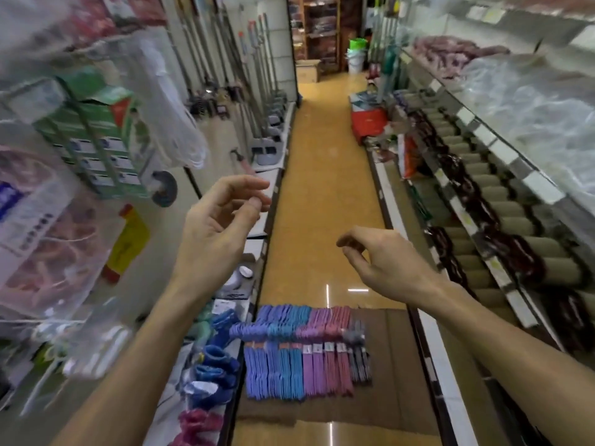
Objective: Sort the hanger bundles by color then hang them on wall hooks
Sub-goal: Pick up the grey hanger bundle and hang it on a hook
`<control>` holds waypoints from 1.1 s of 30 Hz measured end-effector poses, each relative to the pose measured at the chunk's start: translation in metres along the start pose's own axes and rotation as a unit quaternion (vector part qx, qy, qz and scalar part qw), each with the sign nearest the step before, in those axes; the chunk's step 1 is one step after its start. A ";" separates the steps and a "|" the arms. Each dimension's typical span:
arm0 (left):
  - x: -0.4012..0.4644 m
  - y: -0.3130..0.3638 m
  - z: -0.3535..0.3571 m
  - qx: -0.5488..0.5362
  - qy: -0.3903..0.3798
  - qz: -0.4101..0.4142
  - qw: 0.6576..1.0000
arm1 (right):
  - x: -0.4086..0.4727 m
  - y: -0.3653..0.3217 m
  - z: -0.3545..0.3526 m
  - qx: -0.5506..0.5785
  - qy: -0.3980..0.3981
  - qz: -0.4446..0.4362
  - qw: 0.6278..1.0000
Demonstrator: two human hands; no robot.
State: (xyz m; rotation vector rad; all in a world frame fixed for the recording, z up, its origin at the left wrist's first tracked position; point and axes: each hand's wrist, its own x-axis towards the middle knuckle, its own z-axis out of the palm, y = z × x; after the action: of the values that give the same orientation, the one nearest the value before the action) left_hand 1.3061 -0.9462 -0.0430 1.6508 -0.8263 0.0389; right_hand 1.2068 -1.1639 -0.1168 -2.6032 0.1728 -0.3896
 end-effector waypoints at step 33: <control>-0.143 -0.618 0.308 0.051 -0.114 -0.130 0.984 | -0.058 0.419 0.473 -0.092 -0.060 0.163 0.980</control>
State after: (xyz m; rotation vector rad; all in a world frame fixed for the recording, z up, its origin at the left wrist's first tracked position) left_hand 1.4012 -1.1340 -0.7162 1.8728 -0.7832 -0.3007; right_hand 1.2752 -1.2995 -0.7327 -2.7029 0.6095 -0.1026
